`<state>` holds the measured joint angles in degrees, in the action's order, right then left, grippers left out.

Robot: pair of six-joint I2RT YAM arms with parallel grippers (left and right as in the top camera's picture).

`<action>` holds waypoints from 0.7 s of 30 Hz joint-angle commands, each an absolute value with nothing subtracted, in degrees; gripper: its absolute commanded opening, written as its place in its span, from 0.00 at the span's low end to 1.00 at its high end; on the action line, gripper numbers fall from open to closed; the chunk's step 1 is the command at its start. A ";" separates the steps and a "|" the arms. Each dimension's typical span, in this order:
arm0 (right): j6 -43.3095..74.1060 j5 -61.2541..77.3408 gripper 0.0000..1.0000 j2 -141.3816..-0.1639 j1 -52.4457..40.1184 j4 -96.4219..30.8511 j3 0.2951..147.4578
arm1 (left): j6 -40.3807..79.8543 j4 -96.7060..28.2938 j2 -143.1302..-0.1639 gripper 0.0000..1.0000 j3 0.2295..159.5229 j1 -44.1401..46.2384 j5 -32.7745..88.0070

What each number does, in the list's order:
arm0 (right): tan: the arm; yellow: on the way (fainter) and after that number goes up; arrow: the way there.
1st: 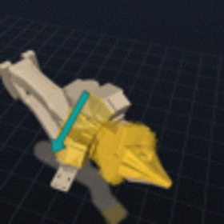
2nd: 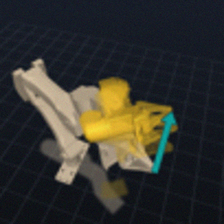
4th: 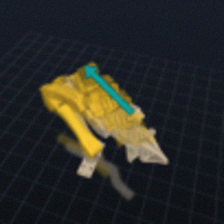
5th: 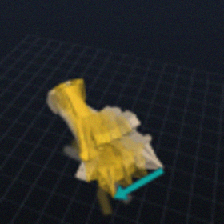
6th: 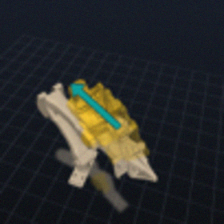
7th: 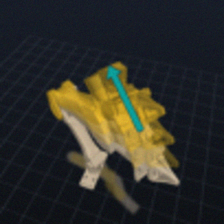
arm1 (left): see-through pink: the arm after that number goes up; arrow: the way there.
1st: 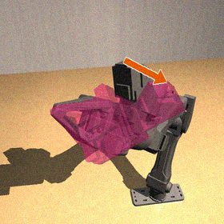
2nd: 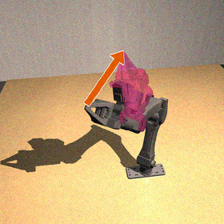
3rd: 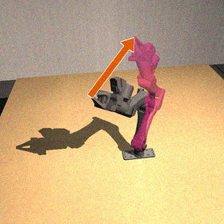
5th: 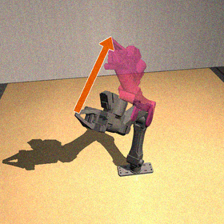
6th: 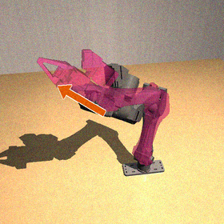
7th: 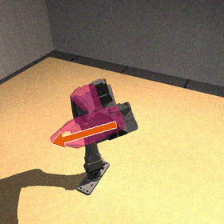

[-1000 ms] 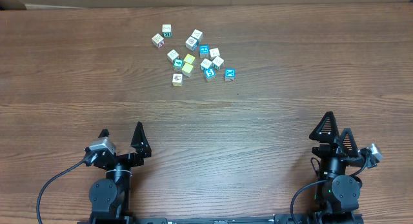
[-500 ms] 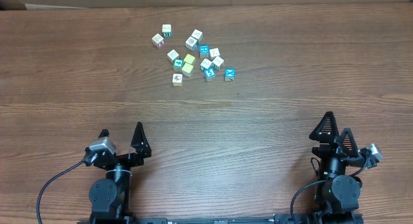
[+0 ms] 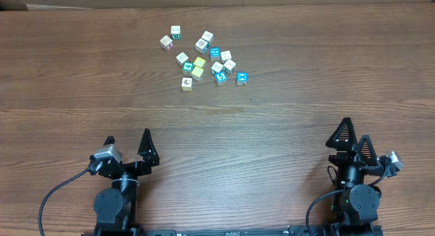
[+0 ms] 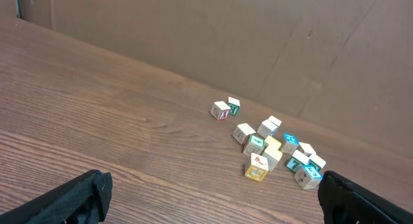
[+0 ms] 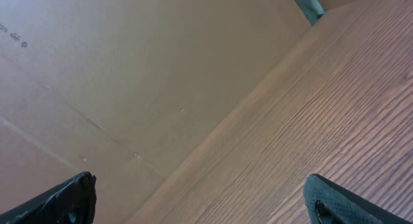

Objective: Form a circle

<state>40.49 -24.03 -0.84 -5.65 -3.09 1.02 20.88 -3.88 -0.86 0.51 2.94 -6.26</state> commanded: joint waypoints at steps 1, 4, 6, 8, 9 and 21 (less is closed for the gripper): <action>40.47 -24.40 1.00 -0.16 -5.43 -3.07 0.45 | 20.80 -3.79 -0.25 1.00 0.27 2.59 -6.39; 40.47 -24.40 1.00 -0.16 -5.43 -3.07 0.45 | 20.78 -3.81 -0.25 1.00 0.27 2.61 -6.39; 40.47 -24.40 1.00 -0.16 -5.43 -3.07 0.45 | 20.78 -3.81 -0.25 0.99 0.27 2.61 -6.39; 40.47 -24.40 1.00 -0.16 -5.43 -3.07 0.45 | 20.78 -3.81 -0.25 1.00 0.27 2.59 -6.39; 40.47 -24.40 1.00 -0.16 -5.43 -3.07 0.45 | 20.78 -3.81 -0.25 1.00 0.27 2.61 -6.39; 40.47 -24.40 1.00 -0.16 -5.43 -3.07 0.45 | 20.80 -2.37 -0.25 1.00 0.27 2.59 -6.87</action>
<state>40.49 -24.03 -0.84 -5.65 -3.07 1.02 20.88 -3.55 -0.86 0.51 2.94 -6.26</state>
